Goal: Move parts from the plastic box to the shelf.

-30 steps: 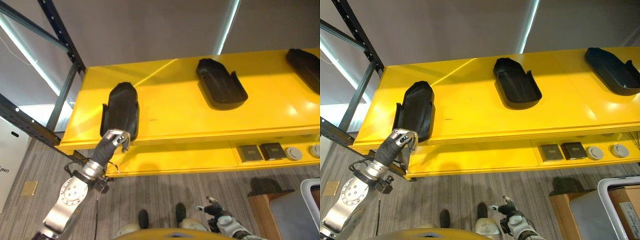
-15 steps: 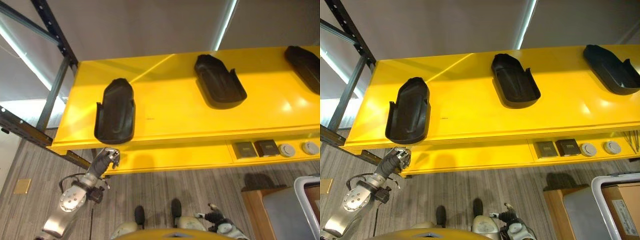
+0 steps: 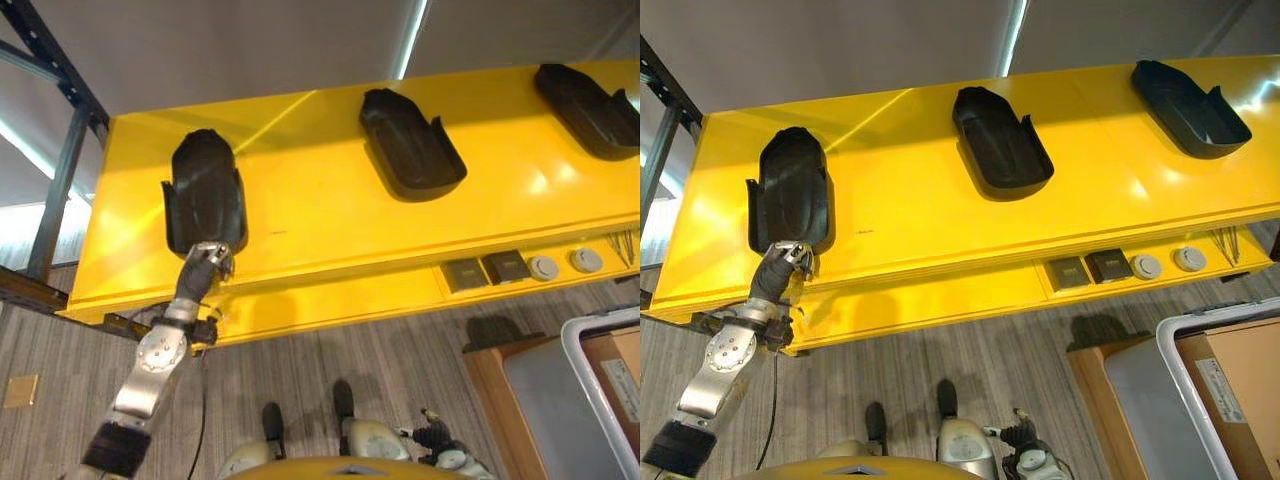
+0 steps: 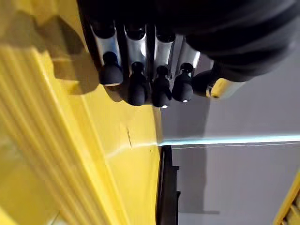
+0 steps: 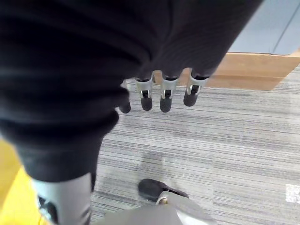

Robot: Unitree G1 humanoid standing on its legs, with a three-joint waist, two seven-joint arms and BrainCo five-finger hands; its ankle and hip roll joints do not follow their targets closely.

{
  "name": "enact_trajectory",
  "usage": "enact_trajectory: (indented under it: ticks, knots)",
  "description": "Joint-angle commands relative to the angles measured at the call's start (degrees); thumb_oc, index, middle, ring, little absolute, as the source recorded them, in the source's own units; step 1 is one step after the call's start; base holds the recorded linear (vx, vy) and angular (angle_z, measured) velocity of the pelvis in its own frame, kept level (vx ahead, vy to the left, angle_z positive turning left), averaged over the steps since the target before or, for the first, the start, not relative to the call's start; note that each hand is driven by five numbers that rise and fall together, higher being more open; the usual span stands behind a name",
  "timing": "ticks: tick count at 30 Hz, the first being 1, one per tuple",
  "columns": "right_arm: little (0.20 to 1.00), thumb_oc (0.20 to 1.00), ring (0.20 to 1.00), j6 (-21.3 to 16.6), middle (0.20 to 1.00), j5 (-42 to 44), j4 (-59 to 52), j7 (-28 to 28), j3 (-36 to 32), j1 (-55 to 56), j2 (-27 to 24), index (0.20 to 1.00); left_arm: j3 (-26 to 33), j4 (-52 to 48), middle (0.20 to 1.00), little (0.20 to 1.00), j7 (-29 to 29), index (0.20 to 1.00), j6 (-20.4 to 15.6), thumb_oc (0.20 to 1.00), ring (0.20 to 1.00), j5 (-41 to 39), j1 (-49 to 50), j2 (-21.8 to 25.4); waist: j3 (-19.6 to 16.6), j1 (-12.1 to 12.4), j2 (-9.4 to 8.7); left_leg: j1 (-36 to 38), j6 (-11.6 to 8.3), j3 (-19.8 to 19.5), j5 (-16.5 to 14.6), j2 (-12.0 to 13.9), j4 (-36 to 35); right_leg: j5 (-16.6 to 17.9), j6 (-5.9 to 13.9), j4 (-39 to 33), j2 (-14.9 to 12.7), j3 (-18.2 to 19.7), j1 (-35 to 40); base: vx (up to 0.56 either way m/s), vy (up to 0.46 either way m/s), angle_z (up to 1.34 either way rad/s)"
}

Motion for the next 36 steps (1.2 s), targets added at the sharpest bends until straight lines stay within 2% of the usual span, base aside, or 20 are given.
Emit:
enact_trajectory:
  ticks: [1,16,21,24,26,28,29,30,31,32,33,34,35,36]
  knots:
    - [1.000,1.000,1.000,-0.36,1.000,1.01,1.44,-0.04,2.41,-1.47,0.94,1.000,2.34,-0.62,0.200,0.200,2.39,0.200,-4.19,0.200,0.200,2.37,-1.80,0.97,-0.84,-0.33,-1.53,-0.25,-3.42,0.89,-0.70,4.52,-0.12,-2.49,4.55,2.35,-4.84,0.94,-0.24,0.00,0.000,0.00]
    - [1.000,1.000,1.000,-0.94,1.000,1.87,1.73,-1.00,3.24,-2.75,0.55,1.000,2.55,12.77,0.200,0.200,11.53,0.200,-3.56,0.200,0.200,8.87,-11.47,1.64,-0.72,-2.14,-1.50,-2.81,-4.15,1.95,0.11,5.38,-0.12,-1.76,4.34,1.90,-3.97,1.82,-3.19,0.00,-0.002,-0.03]
    - [1.000,1.000,1.000,-0.88,1.000,2.10,2.68,-1.19,2.90,-2.28,0.90,1.000,3.43,9.42,0.200,0.200,10.73,0.200,-4.75,0.200,0.200,6.39,-10.71,1.03,-0.83,-2.12,-1.73,-2.07,-4.19,2.11,-0.17,5.63,-0.12,-1.88,4.31,1.70,-3.70,2.17,-2.57,0.02,-0.005,-0.07]
    - [1.000,1.000,1.000,-0.78,1.000,2.45,3.24,-1.09,2.36,-1.82,1.20,1.000,2.28,1.97,0.200,0.200,7.82,0.200,-5.40,0.200,0.200,7.48,-6.98,1.04,-1.05,-1.52,-1.98,-0.64,-4.10,1.74,-0.68,5.61,-0.12,-2.45,4.26,1.63,-3.73,1.74,-0.78,0.02,-0.027,-0.03]
    - [1.000,1.000,1.000,-0.71,1.000,3.21,3.64,-1.14,1.79,-1.81,1.58,1.000,0.28,-0.47,0.200,0.200,6.54,0.200,-5.51,0.200,0.200,10.88,-2.63,1.46,-1.58,-0.59,-2.04,0.45,-3.91,1.04,-1.06,5.39,-0.12,-2.95,4.26,1.59,-3.92,1.22,0.88,0.02,-0.036,0.08]
    - [1.000,1.000,1.000,-0.89,1.000,3.68,3.83,-1.60,1.35,-2.07,1.86,1.000,-1.43,-1.03,0.200,0.200,7.60,0.200,-5.75,0.200,0.200,17.08,0.50,2.79,-2.12,0.44,-2.19,1.30,-3.83,0.28,-1.28,5.26,-0.12,-3.51,4.30,1.73,-4.04,0.48,2.13,0.01,-0.036,0.14]
    - [1.000,1.000,1.000,-1.16,1.000,4.15,3.80,-1.95,1.34,-2.38,1.78,1.000,-3.42,-1.17,0.388,0.388,9.18,0.388,-5.92,0.388,0.388,24.75,1.17,5.60,-2.50,0.98,-2.09,1.55,-3.79,-0.06,-1.43,5.25,-0.12,-3.86,4.37,1.88,-4.02,0.21,2.64,-0.02,-0.032,0.19]
    - [1.000,1.000,1.000,-1.69,1.000,4.44,3.73,-2.40,1.22,-2.44,1.81,1.000,-6.00,-2.97,0.420,0.420,9.97,0.420,-6.80,0.420,0.420,32.80,1.22,9.75,-2.52,1.33,-2.15,1.93,-3.75,-0.27,-1.29,5.15,-0.12,-3.93,4.37,2.11,-4.01,-0.02,3.11,-0.01,-0.021,0.21]
    - [1.000,1.000,1.000,-2.39,1.000,4.61,3.58,-2.83,1.32,-2.55,1.52,1.000,-8.61,-5.63,0.225,0.225,9.39,0.225,-8.03,0.225,0.225,37.98,1.58,14.10,-2.84,1.50,-1.98,2.42,-3.80,-0.29,-1.49,5.15,-0.12,-4.24,4.39,2.24,-3.98,-0.28,3.67,0.01,-0.007,0.25]
    - [1.000,1.000,1.000,-2.93,1.000,4.57,3.26,-2.99,1.78,-2.77,1.22,1.000,-10.83,-6.87,0.319,0.319,8.30,0.319,-8.45,0.319,0.319,38.57,1.59,15.70,-3.34,1.50,-1.87,2.86,-3.83,-0.62,-1.85,5.12,-0.12,-4.78,4.44,2.33,-3.82,-0.18,4.09,0.03,0.004,0.24]
    - [1.000,1.000,1.000,-3.13,1.000,4.25,3.29,-3.30,2.04,-2.70,1.13,1.000,-12.35,-8.13,0.526,0.526,7.68,0.526,-9.25,0.526,0.526,37.77,1.59,16.27,-3.72,1.58,-1.89,3.21,-3.83,-0.82,-1.96,5.15,-0.12,-5.02,4.46,2.45,-3.82,-0.35,4.55,0.02,0.006,0.27]
    - [1.000,1.000,1.000,-3.15,1.000,4.23,3.29,-3.33,1.98,-2.62,1.16,1.000,-12.40,-8.19,0.598,0.598,7.60,0.598,-9.24,0.598,0.598,37.66,1.60,16.34,-3.71,1.60,-1.91,3.27,-3.83,-0.87,-1.99,5.15,-0.12,-5.05,4.46,2.44,-3.82,-0.41,4.64,0.01,0.010,0.24]
    - [1.000,1.000,1.000,-2.79,1.000,3.12,3.73,-3.42,2.93,-2.67,0.95,1.000,-16.35,-10.03,1.000,1.000,5.59,1.000,-10.17,1.000,1.000,37.17,-0.05,18.10,-4.68,1.35,-1.94,4.29,-3.68,-0.98,-2.44,5.06,-0.12,-5.37,4.56,2.53,-3.84,-0.55,5.56,0.00,0.023,0.18]
    - [1.000,1.000,1.000,-2.52,1.000,2.31,3.64,-3.21,3.91,-3.07,0.56,1.000,-19.00,-10.83,1.000,1.000,3.26,1.000,-9.79,1.000,1.000,34.85,-1.26,17.94,-5.24,0.84,-1.99,4.81,-3.59,-0.83,-2.59,5.02,-0.12,-5.32,4.59,2.54,-3.90,-0.42,5.86,-0.01,0.040,0.07]
